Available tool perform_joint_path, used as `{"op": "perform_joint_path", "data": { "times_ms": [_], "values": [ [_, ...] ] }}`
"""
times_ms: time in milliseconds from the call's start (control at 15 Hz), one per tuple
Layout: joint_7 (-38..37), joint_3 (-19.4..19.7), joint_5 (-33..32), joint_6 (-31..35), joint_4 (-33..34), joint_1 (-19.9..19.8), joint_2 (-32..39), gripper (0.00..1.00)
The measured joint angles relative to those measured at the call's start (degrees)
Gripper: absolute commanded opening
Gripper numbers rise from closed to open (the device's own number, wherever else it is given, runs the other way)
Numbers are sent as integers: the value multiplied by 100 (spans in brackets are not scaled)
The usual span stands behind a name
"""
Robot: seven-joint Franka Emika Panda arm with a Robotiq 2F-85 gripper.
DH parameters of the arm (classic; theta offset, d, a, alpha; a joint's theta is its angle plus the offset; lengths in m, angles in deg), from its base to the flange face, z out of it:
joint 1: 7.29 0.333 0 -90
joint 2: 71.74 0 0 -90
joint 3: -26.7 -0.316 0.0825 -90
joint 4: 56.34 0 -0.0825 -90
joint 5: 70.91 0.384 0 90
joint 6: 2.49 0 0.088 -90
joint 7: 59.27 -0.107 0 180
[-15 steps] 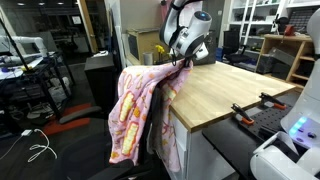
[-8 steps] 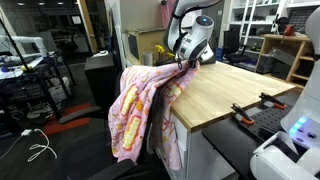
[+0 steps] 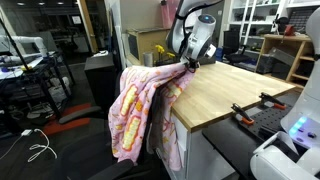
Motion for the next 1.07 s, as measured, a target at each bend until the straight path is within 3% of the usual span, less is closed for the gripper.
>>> {"op": "perform_joint_path", "data": {
  "times_ms": [133,200,400,667,1067],
  "values": [
    [303,-728,-110,472,-2,-645,-305,2],
    [359,-782,-122,422,-14,-735,-406,2],
    [351,-329,-105,264,-93,-374,-478,2],
    [353,-219,35,273,-252,-231,-485,2],
    [416,314,586,272,-421,173,-123,2]
  ]
}}
